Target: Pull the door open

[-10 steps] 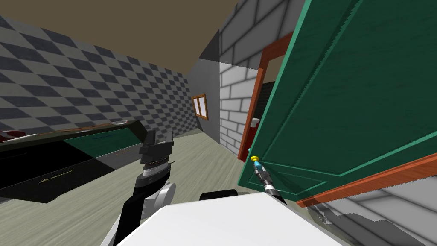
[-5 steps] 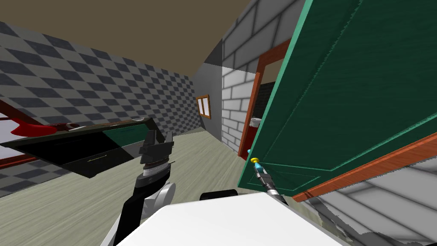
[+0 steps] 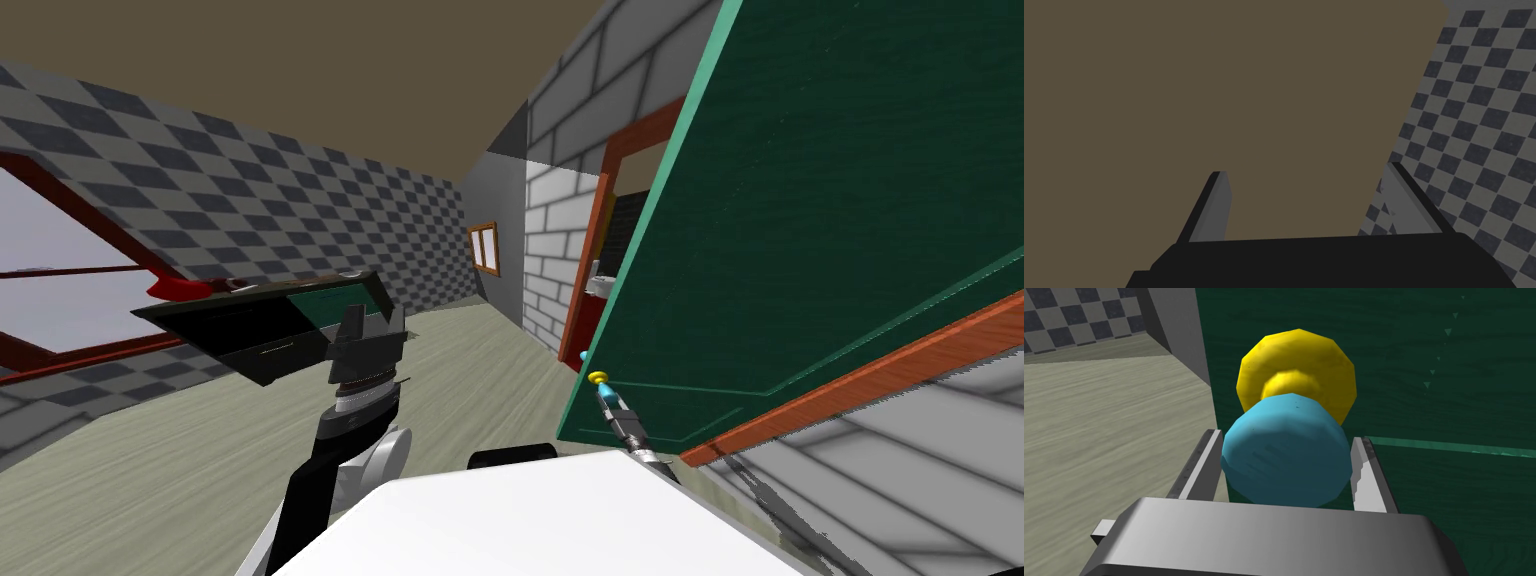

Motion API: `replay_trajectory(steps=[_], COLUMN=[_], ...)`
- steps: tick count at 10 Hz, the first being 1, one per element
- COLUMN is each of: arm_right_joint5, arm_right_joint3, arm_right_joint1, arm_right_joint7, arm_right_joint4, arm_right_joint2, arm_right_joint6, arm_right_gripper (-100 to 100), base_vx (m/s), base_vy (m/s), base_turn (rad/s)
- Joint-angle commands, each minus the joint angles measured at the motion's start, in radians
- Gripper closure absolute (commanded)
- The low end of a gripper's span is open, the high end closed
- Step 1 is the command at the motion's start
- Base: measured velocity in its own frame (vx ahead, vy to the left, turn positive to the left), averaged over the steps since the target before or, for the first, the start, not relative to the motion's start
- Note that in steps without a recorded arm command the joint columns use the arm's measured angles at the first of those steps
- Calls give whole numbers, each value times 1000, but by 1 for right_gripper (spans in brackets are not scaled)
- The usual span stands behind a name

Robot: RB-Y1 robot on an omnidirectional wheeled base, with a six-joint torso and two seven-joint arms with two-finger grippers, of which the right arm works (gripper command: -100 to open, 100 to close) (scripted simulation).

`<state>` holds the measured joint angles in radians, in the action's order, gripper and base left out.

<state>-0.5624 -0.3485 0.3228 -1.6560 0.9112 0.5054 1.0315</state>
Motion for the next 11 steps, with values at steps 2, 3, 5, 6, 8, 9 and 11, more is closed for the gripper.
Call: replay_trajectory(steps=[2,3,5,6,8,9,11], arm_right_joint5=[12,17,23,22,27,31,36], arm_right_joint3=[-20,-29,-38,-36,-47,-54,-64], arm_right_joint1=[10,12,15,13,14,13,12], arm_right_joint7=[-24,-36,-49,-43,-58,-67,-81], arm_right_joint4=[-8,-14,-20,-18,-34,-44,-60], arm_right_joint2=[17,26,36,32,40,46,55], arm_right_joint6=[29,43,59,49,68,82,102], arm_right_gripper=[100,100,100,100,100,100,100], base_vx=[-211,-206,-199,-96,-177,-220,-209], base_vy=[-38,-69,-27,4,-38,-47,-57], base_turn=[116,155,95,13,129,136,156])
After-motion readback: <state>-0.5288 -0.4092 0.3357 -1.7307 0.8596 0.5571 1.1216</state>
